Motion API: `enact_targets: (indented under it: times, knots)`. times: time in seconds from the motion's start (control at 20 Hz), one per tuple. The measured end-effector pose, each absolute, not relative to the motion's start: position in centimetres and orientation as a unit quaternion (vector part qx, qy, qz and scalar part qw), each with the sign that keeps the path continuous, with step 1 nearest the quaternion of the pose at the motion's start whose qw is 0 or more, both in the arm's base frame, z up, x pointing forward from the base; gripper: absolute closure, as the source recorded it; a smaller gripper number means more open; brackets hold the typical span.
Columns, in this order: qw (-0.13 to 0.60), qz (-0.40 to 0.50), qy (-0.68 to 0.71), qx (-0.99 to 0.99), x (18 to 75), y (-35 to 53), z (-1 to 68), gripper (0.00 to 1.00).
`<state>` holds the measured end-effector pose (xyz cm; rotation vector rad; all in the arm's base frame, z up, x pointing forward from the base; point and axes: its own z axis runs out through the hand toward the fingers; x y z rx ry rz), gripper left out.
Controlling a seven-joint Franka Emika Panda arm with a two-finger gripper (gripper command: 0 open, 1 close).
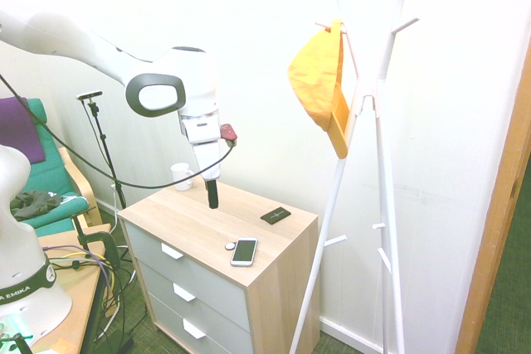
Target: Hang the cap
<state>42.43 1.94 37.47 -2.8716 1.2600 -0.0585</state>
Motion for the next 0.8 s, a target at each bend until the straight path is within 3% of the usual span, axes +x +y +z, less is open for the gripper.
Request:
enact_targets:
  times: [0.4,0.8]
  knots:
    - [0.003,-0.019,0.404,-0.915,43.3,2.3,37.4,0.00]
    - [-0.012,-0.007,0.369,-0.929,45.9,8.9,32.9,0.00]
